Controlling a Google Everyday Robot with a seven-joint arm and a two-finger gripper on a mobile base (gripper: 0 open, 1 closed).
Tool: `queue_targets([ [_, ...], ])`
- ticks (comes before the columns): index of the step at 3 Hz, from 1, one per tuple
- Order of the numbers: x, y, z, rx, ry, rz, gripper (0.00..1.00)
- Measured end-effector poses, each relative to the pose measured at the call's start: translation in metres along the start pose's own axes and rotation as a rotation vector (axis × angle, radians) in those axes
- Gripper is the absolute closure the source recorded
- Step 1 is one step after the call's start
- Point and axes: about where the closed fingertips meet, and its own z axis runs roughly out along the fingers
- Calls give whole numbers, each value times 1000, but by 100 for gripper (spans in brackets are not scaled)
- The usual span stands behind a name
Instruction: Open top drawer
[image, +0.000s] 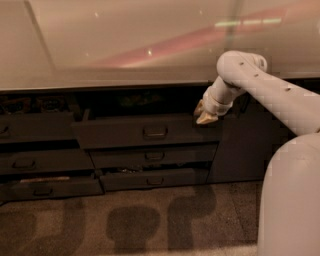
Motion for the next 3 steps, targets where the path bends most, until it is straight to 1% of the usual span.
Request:
queue_targets([
  [1,-1,-1,-5,0,0,0,100],
  [2,-2,8,-3,-3,-5,-8,100],
  [3,-3,8,-6,-2,-5,-9,100],
])
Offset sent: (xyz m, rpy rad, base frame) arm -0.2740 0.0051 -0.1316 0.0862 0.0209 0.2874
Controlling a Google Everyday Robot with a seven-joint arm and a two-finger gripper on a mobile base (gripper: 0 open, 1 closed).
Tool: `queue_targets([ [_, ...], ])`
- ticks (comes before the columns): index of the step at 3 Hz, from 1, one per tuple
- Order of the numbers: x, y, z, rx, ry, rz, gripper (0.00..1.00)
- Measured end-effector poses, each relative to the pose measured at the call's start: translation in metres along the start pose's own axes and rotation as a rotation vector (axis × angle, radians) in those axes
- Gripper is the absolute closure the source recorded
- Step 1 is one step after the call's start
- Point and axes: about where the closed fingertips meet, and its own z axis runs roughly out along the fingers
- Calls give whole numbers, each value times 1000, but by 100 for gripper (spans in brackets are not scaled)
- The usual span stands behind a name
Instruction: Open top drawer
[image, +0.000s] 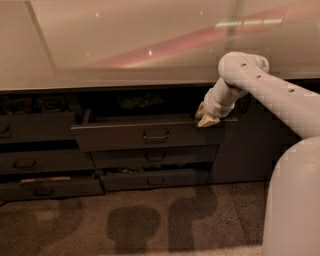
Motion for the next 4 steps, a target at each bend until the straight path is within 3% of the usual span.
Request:
queue_targets([
  [1,4,3,-15,38,18,-42,100],
  [2,2,29,-10,28,12,-65,100],
  [3,1,61,17,-41,7,-67,100],
  [4,3,58,18,-49,0,-59,100],
])
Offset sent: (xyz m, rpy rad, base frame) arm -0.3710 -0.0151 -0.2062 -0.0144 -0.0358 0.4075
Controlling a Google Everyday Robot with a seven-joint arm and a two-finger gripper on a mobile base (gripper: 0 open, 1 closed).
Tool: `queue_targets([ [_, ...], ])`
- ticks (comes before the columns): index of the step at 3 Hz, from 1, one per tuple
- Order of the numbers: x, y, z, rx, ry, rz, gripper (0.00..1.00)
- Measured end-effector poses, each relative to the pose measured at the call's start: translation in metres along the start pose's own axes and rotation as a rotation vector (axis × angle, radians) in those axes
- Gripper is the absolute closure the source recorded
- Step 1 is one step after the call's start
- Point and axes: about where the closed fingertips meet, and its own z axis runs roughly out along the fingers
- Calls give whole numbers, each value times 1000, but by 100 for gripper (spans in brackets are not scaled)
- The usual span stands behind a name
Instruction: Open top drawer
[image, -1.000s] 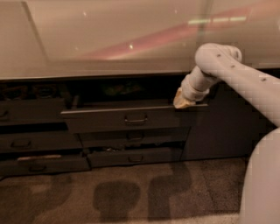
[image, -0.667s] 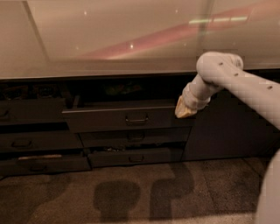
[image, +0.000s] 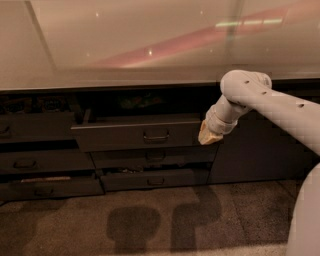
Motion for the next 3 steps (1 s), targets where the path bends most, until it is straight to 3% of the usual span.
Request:
queue_targets([
  [1,-1,-7,-25,36,-6,15,100],
  [2,-7,-13,-70,110,7,21,100],
  [3,-7,-13,-70,110,8,21,100],
])
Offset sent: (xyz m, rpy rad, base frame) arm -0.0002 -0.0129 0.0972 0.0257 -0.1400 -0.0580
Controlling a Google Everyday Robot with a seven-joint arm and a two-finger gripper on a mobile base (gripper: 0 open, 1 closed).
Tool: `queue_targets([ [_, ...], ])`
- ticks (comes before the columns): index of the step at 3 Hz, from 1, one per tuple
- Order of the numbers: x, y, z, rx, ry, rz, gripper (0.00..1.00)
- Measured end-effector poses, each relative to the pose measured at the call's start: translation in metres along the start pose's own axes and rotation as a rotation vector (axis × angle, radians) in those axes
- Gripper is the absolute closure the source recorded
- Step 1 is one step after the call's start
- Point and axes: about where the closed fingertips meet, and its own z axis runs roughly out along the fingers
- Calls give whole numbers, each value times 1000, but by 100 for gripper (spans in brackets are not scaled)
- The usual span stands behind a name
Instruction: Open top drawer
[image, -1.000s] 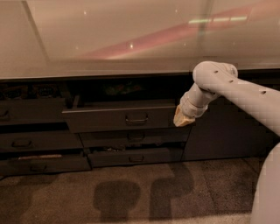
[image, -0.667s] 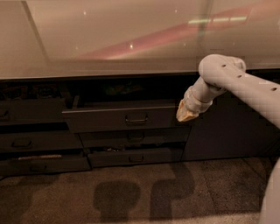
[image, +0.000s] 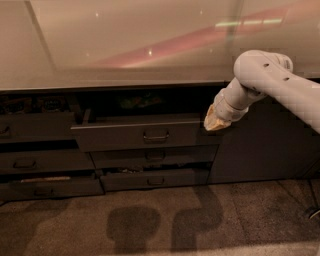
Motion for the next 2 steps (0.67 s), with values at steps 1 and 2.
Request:
queue_targets([
  [1,1,-1,1,60,54,-28,100],
  [2,0,5,-4,171,181,-81,100],
])
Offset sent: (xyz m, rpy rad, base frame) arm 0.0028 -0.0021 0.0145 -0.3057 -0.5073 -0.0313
